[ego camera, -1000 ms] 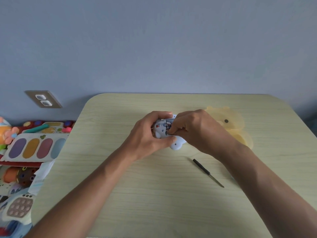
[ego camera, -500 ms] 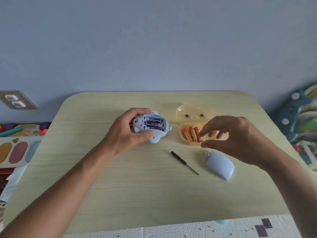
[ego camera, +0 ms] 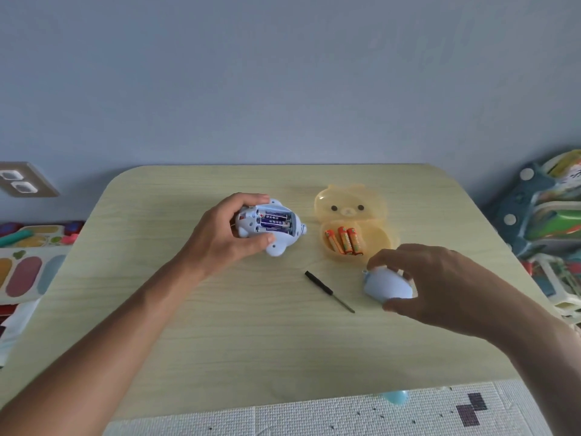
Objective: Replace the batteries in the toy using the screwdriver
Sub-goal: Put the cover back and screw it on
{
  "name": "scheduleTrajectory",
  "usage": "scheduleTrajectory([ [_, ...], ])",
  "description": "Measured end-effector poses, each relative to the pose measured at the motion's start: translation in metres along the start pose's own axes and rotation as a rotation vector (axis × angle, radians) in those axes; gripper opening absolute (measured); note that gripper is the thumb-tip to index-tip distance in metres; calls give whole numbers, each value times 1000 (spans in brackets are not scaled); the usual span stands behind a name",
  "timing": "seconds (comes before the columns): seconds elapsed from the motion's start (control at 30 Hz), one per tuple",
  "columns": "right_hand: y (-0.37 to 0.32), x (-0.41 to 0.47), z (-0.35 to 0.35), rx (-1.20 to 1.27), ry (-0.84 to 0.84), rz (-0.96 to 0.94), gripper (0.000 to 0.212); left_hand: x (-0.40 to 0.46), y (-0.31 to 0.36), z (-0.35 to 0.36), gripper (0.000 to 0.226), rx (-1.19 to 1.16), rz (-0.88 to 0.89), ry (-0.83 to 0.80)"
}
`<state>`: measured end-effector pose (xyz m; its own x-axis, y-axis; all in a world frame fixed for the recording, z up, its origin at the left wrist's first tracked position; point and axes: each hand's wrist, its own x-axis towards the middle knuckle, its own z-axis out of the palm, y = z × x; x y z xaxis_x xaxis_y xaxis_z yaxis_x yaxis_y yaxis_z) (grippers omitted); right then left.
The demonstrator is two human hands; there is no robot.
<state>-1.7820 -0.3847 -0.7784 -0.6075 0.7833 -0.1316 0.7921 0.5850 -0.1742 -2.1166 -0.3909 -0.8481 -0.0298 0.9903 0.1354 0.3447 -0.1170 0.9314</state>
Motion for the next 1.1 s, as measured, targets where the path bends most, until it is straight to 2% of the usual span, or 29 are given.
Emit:
scheduleTrajectory([
  [0.07, -3, 2, -6, 101, 34, -39, 52, 0, 1, 1, 69, 5, -3, -5],
  [0.2, -25, 30, -16, 368, 240, -200, 50, -1, 0, 1, 69, 3, -24, 10],
  [0.37, -56, 89, -6, 439, 340, -326, 43, -1, 1, 1, 65, -9, -41, 12],
  [0.53, -69, 122, 2, 427, 294, -379, 42, -2, 5, 2, 55, -3, -63, 18],
  [0.73, -62, 131, 6, 420, 209, -379, 49, 0, 0, 1, 65, 9, -54, 22],
  [1.0, -62, 133, 4, 296, 143, -363, 51, 0, 1, 1, 56, 32, -59, 17],
  [1.1, -64, 132, 1, 241, 131, -358, 57, 0, 3, 1, 61, 26, -63, 17],
])
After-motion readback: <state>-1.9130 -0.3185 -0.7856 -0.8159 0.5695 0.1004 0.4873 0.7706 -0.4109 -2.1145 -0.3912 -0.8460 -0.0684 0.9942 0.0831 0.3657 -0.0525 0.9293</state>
